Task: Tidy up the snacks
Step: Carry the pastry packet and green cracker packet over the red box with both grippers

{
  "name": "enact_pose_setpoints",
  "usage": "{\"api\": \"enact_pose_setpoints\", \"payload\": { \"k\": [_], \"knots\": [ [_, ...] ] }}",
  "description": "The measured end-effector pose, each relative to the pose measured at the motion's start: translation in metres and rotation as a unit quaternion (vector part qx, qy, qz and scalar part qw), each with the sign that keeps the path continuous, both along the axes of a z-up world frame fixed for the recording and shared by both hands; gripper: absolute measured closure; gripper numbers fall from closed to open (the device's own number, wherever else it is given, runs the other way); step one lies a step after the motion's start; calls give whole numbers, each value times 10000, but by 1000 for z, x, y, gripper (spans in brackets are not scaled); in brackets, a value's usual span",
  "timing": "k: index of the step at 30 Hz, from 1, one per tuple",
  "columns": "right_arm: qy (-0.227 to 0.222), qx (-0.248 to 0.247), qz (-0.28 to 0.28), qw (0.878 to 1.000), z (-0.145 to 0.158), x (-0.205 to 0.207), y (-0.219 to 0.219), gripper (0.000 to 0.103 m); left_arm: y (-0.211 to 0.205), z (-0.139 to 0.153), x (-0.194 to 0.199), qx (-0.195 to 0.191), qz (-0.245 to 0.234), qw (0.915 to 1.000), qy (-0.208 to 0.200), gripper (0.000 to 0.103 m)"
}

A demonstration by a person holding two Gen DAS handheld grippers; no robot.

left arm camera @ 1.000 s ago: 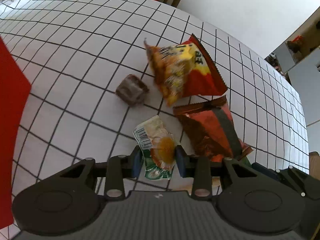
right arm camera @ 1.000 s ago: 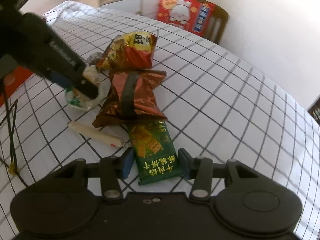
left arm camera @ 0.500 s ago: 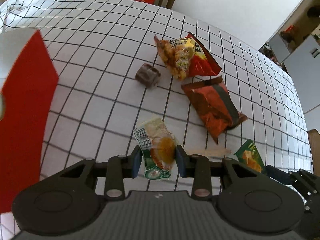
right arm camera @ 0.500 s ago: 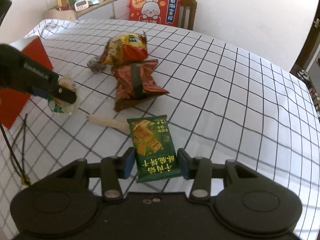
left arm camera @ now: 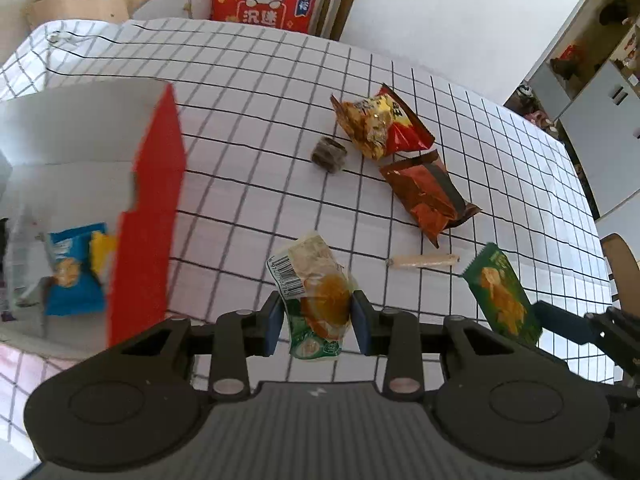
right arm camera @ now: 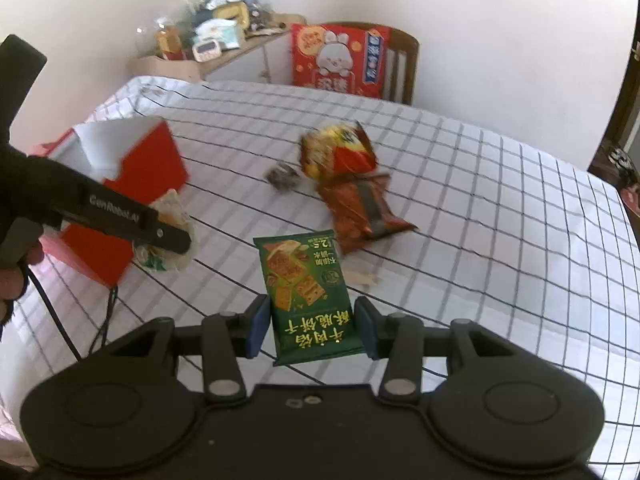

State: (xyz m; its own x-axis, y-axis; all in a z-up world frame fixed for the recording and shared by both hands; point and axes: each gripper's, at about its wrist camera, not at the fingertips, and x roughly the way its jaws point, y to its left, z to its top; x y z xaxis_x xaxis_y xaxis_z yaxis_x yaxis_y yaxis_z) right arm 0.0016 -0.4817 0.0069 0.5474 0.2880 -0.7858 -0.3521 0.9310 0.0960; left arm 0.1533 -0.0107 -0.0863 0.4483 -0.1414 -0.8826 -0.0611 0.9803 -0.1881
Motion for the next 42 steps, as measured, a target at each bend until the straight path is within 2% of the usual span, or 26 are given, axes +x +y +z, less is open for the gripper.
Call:
{"api": "enact_pose_setpoints", "payload": {
  "k": [15,22,23,26,29,34,40,42],
  "knots": [
    [-276,259,513,9980,38,-3,91,59,87,46,-33,-74,349,9992,-181,68],
    [-378,257,738,9962,47,3,135,59,127,54,-34,-46,580,9979,-275,68],
    [-394,258,767,9959,48,4,141,61,134,54,-34,-45,619,9977,-272,68],
    [-390,274,849,9952,50,7,160,76,152,54,-35,-22,713,9970,-290,68],
    [-379,132,901,9951,44,14,178,75,169,49,-35,-17,846,9961,-238,68],
    [-98,-7,973,9952,24,17,179,73,192,46,-42,-57,970,9950,-239,68],
    [494,-149,893,9947,-16,17,180,68,205,42,-46,-126,1086,9936,-284,68],
    [600,-247,836,9944,-31,17,186,62,207,41,-47,-91,1083,9936,-304,68]
  ]
}}
